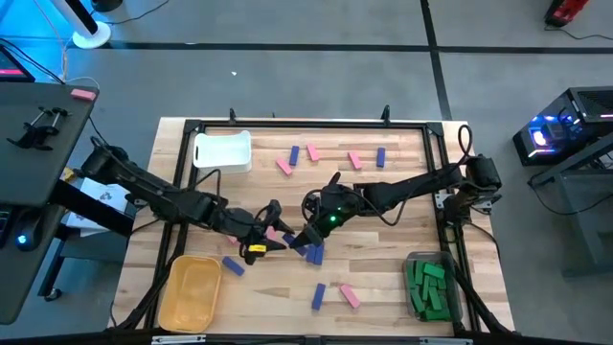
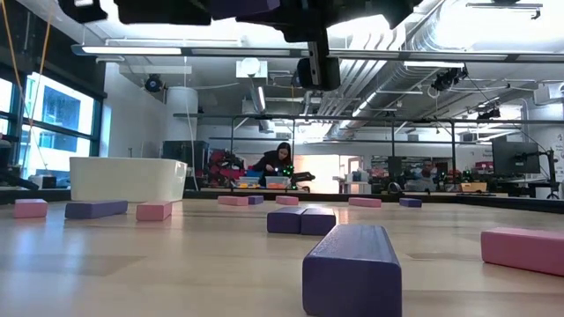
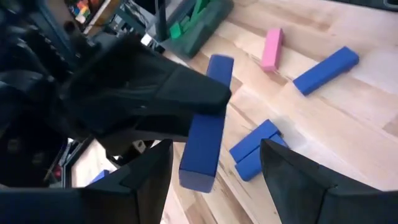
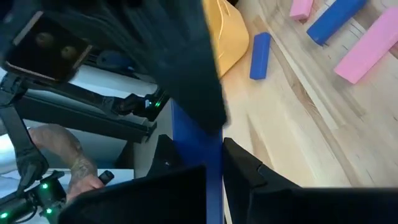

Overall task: Sort blocks
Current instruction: Put the purple block into the yellow bin

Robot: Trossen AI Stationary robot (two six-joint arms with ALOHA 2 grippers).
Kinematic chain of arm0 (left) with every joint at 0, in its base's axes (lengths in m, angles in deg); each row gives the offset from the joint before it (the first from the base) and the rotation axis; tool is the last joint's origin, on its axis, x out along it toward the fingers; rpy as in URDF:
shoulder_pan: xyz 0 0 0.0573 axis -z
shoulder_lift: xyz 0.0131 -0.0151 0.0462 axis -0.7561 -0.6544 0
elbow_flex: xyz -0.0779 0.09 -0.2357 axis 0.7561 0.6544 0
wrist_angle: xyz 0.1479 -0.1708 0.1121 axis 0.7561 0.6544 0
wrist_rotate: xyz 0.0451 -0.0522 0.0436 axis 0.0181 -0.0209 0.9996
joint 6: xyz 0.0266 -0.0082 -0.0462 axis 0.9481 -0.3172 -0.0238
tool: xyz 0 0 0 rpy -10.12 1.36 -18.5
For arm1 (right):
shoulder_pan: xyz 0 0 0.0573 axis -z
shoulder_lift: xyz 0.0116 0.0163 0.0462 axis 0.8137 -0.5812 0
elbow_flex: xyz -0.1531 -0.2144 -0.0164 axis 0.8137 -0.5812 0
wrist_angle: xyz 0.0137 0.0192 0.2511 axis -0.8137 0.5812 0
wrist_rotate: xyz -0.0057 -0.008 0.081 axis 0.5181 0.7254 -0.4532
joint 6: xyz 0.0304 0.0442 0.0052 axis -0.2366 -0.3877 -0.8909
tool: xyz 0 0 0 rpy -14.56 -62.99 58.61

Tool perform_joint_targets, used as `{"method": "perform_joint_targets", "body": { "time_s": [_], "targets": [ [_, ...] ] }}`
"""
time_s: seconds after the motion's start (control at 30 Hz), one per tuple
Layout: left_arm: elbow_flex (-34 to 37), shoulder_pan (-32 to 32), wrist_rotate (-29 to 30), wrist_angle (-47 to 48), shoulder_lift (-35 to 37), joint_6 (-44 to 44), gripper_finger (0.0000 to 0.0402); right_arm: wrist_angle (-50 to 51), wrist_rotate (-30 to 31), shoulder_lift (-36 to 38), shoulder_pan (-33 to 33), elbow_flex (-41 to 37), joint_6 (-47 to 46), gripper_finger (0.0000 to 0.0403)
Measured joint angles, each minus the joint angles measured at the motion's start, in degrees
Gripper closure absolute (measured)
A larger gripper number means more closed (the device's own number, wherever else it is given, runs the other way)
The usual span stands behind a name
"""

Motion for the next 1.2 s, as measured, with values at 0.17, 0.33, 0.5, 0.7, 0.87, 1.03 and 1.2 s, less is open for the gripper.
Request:
{"method": "perform_joint_targets", "body": {
  "time_s": [0.17, 0.33, 0.5, 0.7, 0.87, 1.03, 1.2],
  "targets": [
    [0.0, 0.0, 0.8, -3.2, -2.0, -1.3, 0.0177, 0.3, -0.2, 0.0, 0.0, 0.0, 0.1, 0.04],
    [0.0, 0.0, 1.0, -3.9, -2.6, -1.8, 0.0226, 0.4, -0.2, 0.0, 0.0, 0.0, -0.1, 0.0399],
    [0.0, 0.0, 0.8, -4.0, -2.4, -1.8, 0.0326, 0.6, -0.2, 0.0, 0.0, 0.0, -0.4, 0.0394],
    [0.0, 0.0, 0.1, -4.2, -2.4, -2.1, 0.0375, 0.3, -1.0, 0.0, 0.3, 0.0, -7.0, 0.0386],
    [-0.1, 0.2, 0.4, -2.0, -2.3, -2.0, 0.0375, 0.6, -3.4, 0.4, 1.6, 0.1, -10.6, 0.0329],
    [0.0, 0.5, 2.1, 4.1, -1.5, -6.1, 0.0375, 1.3, -7.1, 3.2, 3.9, 0.3, -7.8, 0.0251],
    [-0.4, 1.5, 5.6, 19.4, 2.7, -20.9, 0.0375, 4.6, -10.6, 6.5, 7.0, 0.3, -4.4, 0.0197]
  ]
}}
